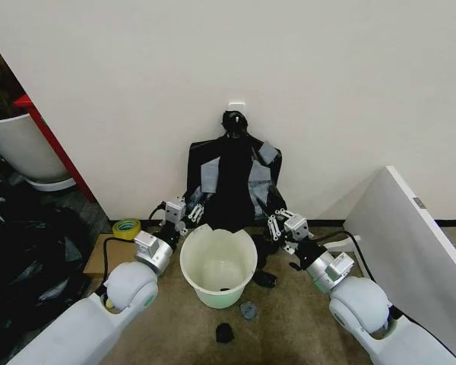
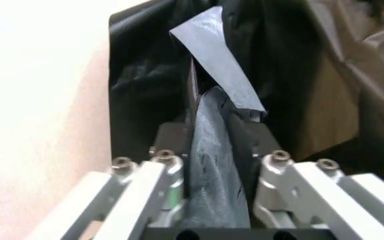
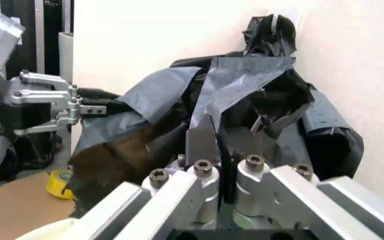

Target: Place the garbage bag over the trash bin.

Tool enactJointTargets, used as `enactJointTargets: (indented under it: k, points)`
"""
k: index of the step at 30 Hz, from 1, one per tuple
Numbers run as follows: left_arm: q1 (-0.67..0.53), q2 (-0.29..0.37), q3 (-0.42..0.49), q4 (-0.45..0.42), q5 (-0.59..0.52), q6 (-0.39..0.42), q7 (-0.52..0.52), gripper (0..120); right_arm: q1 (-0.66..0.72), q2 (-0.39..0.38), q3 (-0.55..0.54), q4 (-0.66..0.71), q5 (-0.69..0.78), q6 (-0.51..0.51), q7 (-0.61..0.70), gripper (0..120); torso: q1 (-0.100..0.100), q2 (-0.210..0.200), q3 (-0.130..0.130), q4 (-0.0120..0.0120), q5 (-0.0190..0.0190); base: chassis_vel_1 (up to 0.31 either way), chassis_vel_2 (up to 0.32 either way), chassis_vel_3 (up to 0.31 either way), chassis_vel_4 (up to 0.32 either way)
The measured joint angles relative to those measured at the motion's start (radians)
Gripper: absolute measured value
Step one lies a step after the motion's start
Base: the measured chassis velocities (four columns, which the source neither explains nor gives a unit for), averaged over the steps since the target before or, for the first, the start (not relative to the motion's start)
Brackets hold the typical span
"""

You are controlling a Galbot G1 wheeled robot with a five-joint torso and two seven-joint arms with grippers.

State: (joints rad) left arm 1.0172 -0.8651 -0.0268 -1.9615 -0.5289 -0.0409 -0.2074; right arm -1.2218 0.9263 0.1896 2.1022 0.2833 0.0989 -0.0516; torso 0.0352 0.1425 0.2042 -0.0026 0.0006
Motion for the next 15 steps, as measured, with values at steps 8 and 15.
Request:
enactJointTargets:
  k: [8,15]
  points:
    - [0.001,0.003,-0.01,-0.01,-0.048,0.027,-0.011,0,-0.001,-0.004,0.005,0.006,0.008,-0.002,0.006,0,0.0,0.0,0.0,0.0,0.0,0.0,0.0,0.0,0.0]
    - [0.036,0.0,-0.049,-0.037,-0.053,-0.001,-0.02,0,-0.011,-0.001,0.014,0.012,0.019,-0.002,0.014,0,0.0,0.0,0.0,0.0,0.0,0.0,0.0,0.0,0.0]
